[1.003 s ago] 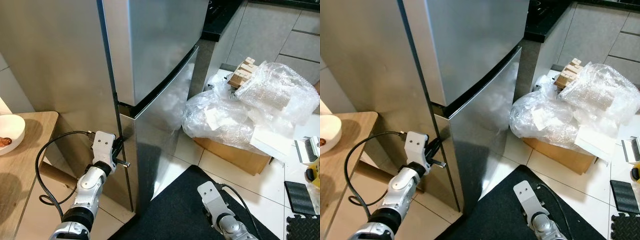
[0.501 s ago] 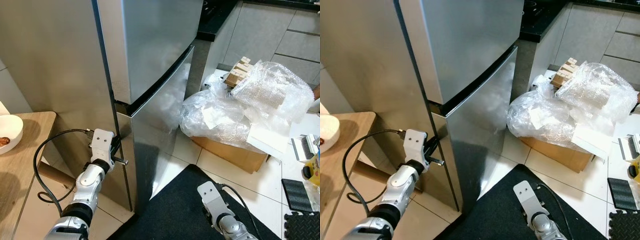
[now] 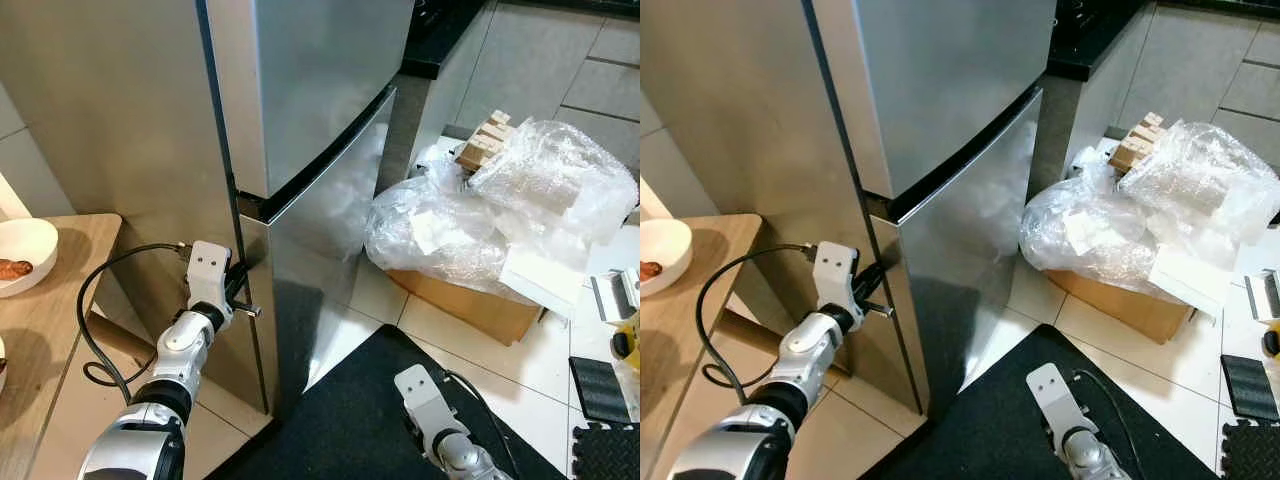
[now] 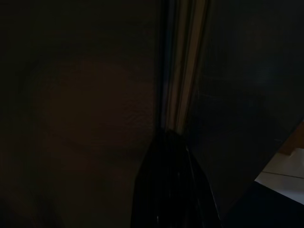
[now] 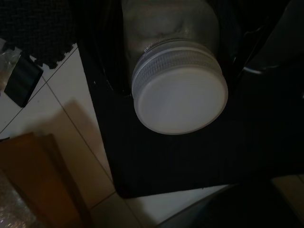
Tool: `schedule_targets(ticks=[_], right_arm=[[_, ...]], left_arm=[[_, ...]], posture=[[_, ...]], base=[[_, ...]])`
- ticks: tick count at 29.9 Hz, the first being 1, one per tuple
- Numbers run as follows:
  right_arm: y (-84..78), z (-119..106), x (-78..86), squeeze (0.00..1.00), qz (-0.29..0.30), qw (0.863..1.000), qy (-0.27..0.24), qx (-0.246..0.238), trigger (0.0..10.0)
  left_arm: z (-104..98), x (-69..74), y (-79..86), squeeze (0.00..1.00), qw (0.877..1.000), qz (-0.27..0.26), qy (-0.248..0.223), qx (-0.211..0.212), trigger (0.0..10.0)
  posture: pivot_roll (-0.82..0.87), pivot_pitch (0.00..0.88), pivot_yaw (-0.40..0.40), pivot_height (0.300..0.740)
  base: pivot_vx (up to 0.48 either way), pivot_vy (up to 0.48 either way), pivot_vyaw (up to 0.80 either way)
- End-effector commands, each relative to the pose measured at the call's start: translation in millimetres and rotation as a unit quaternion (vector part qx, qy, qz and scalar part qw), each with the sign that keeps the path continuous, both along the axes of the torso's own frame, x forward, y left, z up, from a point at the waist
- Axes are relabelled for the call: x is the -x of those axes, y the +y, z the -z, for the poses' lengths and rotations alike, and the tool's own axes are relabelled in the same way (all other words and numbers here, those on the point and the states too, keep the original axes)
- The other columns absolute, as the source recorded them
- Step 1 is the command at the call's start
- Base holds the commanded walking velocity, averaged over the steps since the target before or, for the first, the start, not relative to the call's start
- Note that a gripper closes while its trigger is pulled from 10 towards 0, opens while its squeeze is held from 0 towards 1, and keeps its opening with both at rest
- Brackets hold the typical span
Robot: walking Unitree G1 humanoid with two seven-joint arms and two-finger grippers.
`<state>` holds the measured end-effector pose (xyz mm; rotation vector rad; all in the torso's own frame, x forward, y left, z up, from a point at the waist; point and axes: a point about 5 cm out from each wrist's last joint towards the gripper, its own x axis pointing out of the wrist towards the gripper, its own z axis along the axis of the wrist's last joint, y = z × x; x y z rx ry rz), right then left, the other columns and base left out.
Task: Restocking fridge
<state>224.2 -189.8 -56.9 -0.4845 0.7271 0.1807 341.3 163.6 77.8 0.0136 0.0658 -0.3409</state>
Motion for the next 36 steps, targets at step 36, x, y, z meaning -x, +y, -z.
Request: schedule_targets(ticks=[36], right_arm=[[4.9,-2.4,-3.1,0.0,-0.004,1.0,-0.014,-0.011,10.0]], left_arm=[[-13.4,-9.7,-34.3,0.0,0.996,0.088,-0.008,0.033,10.0]], posture=[[-0.11,0.098,0.003,0.74]], base=[[0.0,0.0,0.0]])
